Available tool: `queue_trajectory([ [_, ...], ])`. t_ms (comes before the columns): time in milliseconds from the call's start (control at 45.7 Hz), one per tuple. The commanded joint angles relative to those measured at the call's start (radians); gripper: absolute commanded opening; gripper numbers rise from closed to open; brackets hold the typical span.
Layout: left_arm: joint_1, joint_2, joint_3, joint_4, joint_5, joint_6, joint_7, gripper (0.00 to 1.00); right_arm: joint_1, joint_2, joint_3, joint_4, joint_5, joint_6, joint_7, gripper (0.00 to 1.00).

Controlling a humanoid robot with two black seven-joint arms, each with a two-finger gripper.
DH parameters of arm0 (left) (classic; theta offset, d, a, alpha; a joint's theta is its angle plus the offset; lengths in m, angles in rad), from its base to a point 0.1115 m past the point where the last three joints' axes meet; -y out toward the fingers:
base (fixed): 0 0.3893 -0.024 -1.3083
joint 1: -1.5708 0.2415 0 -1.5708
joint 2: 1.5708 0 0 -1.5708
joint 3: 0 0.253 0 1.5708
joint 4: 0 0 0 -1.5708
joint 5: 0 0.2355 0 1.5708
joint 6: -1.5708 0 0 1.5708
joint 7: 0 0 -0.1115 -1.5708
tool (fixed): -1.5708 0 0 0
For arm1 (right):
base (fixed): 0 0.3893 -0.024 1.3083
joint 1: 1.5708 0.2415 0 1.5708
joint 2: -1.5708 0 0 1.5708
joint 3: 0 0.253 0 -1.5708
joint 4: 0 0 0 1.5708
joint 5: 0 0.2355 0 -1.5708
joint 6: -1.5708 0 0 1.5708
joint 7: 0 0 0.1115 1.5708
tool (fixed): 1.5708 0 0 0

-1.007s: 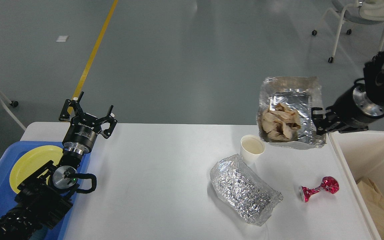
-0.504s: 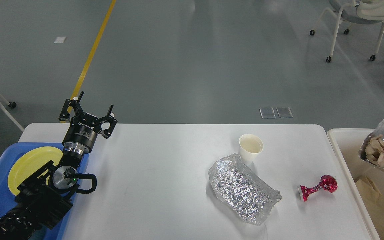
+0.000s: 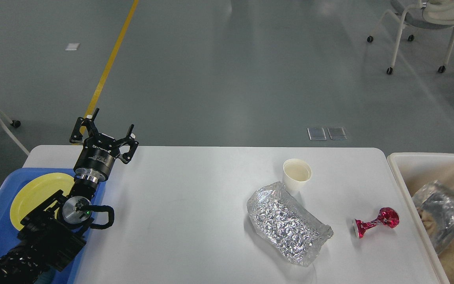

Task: Tidy desktop
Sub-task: 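Lift the clear snack bag and drop it into the white bin, then move the right gripper to the white paper cup and grasp it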

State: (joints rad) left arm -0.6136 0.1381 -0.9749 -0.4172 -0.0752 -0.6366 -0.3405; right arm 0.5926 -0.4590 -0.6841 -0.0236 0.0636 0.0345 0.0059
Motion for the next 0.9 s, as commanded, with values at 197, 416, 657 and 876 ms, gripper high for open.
queue_trajectory([
  [197,0.000,0.000,-0.001,0.000,0.000,0.000,0.000,0.97,0.353,-0.119,-0.029,0.264,-0.027,0.094,0.002,1.00],
  [416,0.000,0.000,-0.001,0.000,0.000,0.000,0.000,0.97,0.949,-0.233,-0.218,0.829,-0.140,0.363,0.000,1.00],
  [657,0.000,0.000,-0.001,0.000,0.000,0.002,0.000,0.97,1.378,-0.046,-0.388,1.218,-0.142,0.475,0.000,1.00],
  [876,0.000,0.000,-0.001,0.000,0.000,0.000,0.000,0.97,1.509,0.173,-0.390,1.472,-0.137,0.492,0.003,1.00],
])
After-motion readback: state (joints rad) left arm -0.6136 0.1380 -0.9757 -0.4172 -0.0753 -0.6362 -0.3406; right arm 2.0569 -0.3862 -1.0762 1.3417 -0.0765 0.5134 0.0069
